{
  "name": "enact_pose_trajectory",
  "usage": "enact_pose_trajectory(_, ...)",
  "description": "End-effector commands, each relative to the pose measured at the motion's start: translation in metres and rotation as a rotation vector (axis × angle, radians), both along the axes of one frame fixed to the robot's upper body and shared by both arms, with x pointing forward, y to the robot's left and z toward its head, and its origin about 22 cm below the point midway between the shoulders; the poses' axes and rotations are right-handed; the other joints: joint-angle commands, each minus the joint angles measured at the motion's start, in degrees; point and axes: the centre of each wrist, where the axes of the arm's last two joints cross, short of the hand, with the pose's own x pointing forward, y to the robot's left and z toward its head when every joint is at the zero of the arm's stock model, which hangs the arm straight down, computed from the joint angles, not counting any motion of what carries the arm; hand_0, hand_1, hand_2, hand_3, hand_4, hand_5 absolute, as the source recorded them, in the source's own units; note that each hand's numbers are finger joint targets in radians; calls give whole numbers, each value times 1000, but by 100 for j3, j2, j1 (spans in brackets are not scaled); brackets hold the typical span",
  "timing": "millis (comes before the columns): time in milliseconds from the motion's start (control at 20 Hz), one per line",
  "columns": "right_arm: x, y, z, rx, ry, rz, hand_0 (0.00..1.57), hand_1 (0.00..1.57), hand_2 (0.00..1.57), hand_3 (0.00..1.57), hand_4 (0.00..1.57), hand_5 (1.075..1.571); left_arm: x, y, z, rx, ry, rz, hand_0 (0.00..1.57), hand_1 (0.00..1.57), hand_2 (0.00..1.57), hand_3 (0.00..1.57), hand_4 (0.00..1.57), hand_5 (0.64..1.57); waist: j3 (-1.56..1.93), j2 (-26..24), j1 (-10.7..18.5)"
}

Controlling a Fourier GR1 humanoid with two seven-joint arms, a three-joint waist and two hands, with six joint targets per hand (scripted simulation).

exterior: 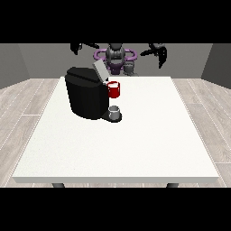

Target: Insert the coffee pod into the coffee machine and close the lid

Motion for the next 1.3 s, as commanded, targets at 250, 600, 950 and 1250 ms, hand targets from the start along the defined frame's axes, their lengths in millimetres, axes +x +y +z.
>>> enact_pose_trajectory(250, 37, -33, 30, 70, 7, -79, 0, 0, 0, 0, 0, 1571, -7, -18, 21, -36, -61, -54, 0, 0, 0, 0, 391, 1571, 3, 497, 588)
enact_pose_trajectory(600, 55, -21, 38, 207, 18, -71, 0, 0, 0, 0, 176, 1571, -9, -14, 44, -35, -175, -9, 0, 0, 0, 0, 346, 1571, 1, 1096, 517)
enact_pose_trajectory(950, 67, -2, 41, 152, -29, 8, 0, 0, 0, 0, 0, 1571, -27, -5, 57, -31, -251, 36, 0, 0, 0, 0, 371, 1571, 0, 1510, 278)
enact_pose_trajectory(1250, 74, 36, 41, 148, 13, 50, 0, 0, 0, 0, 0, 1571, -38, 12, 74, -27, -213, 38, 0, 0, 0, 0, 377, 1571, 0, 1365, 316)
